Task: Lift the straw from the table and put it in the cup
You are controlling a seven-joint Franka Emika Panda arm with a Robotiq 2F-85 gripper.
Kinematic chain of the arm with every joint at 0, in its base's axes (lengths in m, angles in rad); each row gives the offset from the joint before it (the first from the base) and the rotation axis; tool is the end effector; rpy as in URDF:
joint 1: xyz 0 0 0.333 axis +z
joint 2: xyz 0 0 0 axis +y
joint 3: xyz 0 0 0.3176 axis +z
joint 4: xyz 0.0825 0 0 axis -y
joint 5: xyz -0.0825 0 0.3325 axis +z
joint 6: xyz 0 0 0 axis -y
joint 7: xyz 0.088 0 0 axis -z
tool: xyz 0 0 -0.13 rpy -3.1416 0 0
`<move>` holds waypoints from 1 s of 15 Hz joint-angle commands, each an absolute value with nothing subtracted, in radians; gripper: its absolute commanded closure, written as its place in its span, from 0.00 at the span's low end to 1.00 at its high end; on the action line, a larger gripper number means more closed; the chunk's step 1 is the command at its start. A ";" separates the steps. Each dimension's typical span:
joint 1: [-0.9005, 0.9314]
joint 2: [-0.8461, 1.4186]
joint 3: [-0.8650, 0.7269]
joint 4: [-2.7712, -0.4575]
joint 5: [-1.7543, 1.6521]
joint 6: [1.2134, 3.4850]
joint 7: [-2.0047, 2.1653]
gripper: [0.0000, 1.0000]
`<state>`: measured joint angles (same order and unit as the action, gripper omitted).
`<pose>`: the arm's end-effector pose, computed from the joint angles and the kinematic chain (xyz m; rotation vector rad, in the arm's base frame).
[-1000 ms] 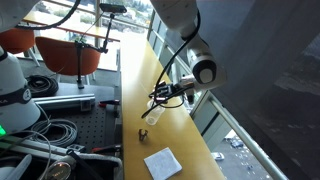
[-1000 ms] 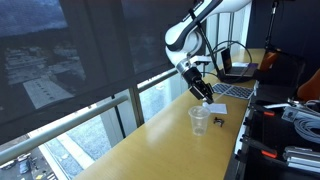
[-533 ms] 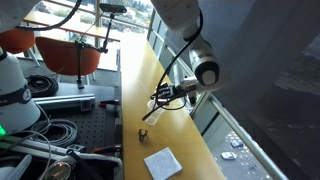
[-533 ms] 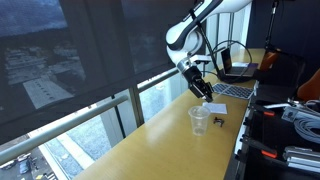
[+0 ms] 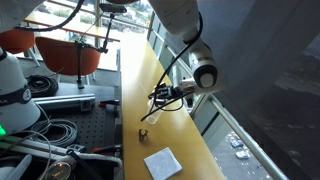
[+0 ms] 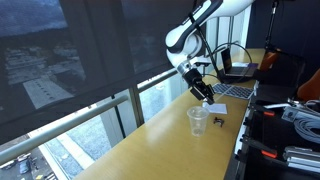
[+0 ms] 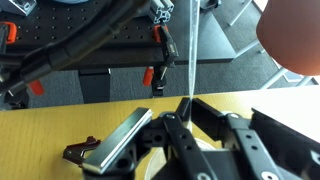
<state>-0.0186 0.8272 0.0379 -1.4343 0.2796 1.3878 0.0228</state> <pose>0.5586 0.0475 0.1938 -2.5844 0.1044 1.2167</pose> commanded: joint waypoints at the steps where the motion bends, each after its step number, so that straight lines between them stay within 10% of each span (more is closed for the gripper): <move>1: -0.019 0.850 0.052 -1.392 0.304 1.350 0.034 0.97; 15: -0.007 0.856 0.070 -1.367 0.310 1.350 0.041 0.97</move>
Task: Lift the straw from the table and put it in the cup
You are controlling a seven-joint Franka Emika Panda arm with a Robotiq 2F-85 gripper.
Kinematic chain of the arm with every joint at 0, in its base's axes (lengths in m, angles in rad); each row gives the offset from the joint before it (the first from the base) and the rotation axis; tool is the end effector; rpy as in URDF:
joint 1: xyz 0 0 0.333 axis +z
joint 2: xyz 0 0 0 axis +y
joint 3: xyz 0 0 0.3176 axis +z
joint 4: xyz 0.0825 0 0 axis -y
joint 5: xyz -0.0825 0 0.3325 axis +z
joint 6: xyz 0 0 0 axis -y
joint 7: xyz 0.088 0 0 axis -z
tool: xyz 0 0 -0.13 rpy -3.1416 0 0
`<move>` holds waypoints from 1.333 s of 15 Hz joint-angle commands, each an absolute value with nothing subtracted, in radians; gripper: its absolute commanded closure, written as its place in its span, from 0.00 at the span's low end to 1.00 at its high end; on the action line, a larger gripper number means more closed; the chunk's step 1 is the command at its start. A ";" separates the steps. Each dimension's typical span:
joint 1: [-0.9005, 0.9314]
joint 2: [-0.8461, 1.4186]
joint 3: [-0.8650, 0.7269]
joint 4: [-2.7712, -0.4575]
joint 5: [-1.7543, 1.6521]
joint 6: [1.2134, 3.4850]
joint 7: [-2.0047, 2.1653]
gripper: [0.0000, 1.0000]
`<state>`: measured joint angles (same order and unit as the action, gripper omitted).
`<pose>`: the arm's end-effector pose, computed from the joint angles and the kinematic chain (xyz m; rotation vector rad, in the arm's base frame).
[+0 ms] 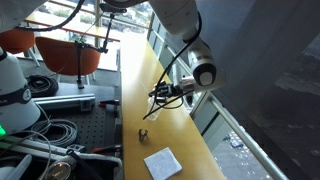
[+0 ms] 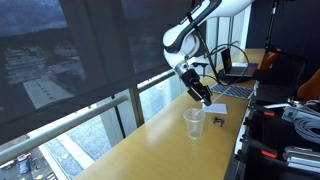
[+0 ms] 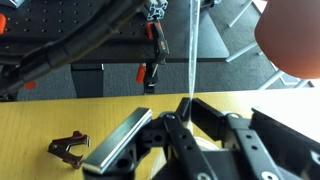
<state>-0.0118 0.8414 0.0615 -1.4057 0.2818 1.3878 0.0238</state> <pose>0.5638 0.0629 0.1948 -2.5831 0.0643 1.1999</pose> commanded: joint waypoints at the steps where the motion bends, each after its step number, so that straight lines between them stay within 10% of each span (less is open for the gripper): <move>1: -0.005 0.857 0.072 -1.366 0.310 1.350 0.042 0.97; 20: -0.027 0.945 0.070 -1.266 0.318 1.319 0.056 0.97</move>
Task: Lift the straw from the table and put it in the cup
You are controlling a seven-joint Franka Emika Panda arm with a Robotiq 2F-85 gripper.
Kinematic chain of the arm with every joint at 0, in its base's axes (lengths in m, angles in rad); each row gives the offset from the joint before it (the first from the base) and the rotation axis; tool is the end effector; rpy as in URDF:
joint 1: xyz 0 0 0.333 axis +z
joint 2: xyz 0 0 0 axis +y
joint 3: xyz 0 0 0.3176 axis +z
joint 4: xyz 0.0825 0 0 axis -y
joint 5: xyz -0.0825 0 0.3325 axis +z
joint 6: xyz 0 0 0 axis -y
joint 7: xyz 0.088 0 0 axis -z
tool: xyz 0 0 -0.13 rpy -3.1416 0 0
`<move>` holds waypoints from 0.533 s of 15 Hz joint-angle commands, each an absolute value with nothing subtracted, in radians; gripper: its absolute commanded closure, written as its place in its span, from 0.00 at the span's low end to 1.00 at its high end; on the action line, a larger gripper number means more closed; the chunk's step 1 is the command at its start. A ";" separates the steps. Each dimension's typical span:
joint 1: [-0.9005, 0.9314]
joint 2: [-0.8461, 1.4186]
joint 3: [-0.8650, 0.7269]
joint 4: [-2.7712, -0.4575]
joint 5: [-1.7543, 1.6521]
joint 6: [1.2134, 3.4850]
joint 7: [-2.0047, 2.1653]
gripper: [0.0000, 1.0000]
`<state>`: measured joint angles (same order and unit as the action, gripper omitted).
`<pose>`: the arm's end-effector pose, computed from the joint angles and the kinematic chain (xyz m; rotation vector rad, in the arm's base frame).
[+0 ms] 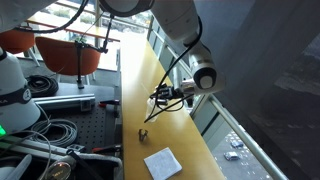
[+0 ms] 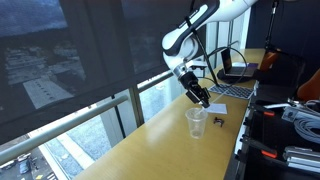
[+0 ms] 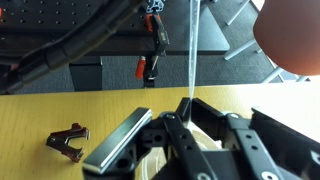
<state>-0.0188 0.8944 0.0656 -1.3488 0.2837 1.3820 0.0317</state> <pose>0.5721 0.0610 0.1808 -2.5753 0.0788 1.2006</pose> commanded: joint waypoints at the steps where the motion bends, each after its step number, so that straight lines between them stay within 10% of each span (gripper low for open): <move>1: -0.027 0.955 0.071 -1.251 0.320 1.310 0.057 0.97; 8: -0.035 1.063 0.072 -1.116 0.356 1.245 0.096 0.97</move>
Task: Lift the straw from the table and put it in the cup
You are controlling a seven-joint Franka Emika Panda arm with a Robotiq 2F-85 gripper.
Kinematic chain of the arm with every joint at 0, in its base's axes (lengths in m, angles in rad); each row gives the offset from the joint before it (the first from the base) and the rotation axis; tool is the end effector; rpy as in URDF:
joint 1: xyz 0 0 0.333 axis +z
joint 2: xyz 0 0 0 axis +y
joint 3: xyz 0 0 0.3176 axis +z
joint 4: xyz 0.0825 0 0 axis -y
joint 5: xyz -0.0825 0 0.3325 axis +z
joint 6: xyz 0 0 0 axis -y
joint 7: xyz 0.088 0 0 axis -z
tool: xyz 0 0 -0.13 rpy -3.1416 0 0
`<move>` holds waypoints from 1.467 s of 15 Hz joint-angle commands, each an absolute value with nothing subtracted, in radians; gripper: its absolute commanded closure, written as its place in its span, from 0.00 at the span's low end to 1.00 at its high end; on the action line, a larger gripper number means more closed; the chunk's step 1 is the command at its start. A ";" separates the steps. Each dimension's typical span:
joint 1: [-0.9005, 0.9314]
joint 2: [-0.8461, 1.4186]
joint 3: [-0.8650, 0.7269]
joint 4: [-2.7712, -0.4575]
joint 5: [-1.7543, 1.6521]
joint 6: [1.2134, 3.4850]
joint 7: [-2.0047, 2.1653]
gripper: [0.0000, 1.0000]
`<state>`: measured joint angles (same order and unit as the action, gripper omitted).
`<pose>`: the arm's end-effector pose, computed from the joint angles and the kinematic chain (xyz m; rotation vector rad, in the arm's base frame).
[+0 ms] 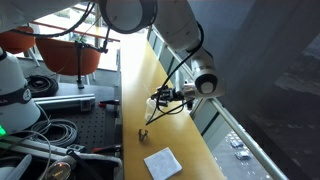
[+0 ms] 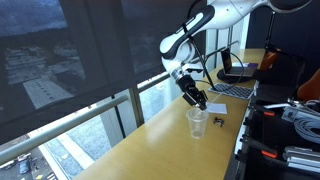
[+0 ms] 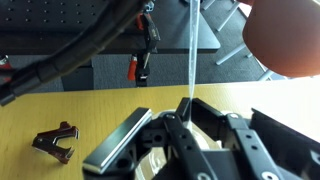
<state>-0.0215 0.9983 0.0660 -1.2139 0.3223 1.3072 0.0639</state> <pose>0.5834 0.0649 0.1629 -2.5141 0.1139 1.2494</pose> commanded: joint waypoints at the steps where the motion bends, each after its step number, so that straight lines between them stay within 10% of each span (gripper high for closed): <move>1: -0.038 1.077 0.071 -1.097 0.357 1.235 0.100 0.97; 2: -0.040 1.089 0.071 -1.081 0.357 1.229 0.104 0.97; 3: -0.042 1.100 0.071 -1.066 0.356 1.224 0.107 0.69; 12: -0.040 1.051 0.087 -1.034 0.357 1.212 0.102 0.05; 22: 0.066 0.710 0.067 -1.400 0.157 1.358 -0.055 0.00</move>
<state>0.0236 0.8770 0.0787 -1.2064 0.2398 1.2742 0.0212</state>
